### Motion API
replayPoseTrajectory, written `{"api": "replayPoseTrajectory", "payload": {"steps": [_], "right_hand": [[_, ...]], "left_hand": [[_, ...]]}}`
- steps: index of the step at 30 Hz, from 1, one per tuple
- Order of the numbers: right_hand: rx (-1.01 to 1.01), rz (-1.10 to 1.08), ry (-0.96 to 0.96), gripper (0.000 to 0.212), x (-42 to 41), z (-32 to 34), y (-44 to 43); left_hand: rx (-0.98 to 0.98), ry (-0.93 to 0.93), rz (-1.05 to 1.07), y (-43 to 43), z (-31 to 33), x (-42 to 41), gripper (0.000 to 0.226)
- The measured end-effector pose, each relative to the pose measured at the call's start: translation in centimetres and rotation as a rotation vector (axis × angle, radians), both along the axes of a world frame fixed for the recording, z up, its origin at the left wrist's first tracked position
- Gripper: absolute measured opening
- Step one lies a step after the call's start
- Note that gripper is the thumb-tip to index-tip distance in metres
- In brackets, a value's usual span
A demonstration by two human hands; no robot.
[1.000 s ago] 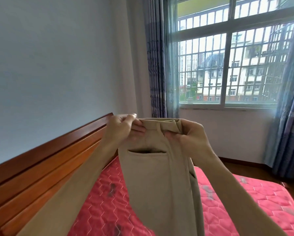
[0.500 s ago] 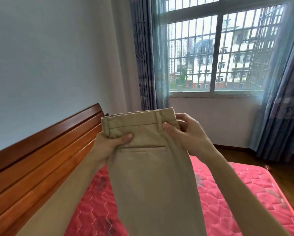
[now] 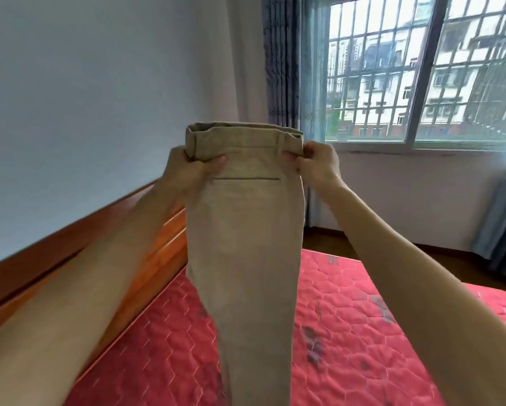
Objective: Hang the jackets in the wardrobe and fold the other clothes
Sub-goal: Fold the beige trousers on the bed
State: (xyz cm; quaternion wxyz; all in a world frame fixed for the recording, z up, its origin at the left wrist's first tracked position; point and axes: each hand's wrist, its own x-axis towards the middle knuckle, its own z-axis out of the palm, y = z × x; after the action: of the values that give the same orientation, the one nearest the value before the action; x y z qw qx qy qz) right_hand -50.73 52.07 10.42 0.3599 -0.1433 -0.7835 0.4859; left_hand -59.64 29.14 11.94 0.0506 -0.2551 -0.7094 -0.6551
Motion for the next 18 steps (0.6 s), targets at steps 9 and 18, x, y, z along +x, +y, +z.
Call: {"api": "replayPoseTrajectory", "payload": {"steps": [9, 18], "right_hand": [[-0.041, 0.163, 0.157, 0.02, -1.7, 2.0, -3.2], [-0.072, 0.358, -0.117, 0.026, 8.2, -9.1, -4.6]], "left_hand": [[-0.013, 0.166, 0.066, -5.7, 3.2, -0.1, 0.046], [-0.191, -0.053, 0.003, -9.7, -8.9, 9.2, 0.034]]}}
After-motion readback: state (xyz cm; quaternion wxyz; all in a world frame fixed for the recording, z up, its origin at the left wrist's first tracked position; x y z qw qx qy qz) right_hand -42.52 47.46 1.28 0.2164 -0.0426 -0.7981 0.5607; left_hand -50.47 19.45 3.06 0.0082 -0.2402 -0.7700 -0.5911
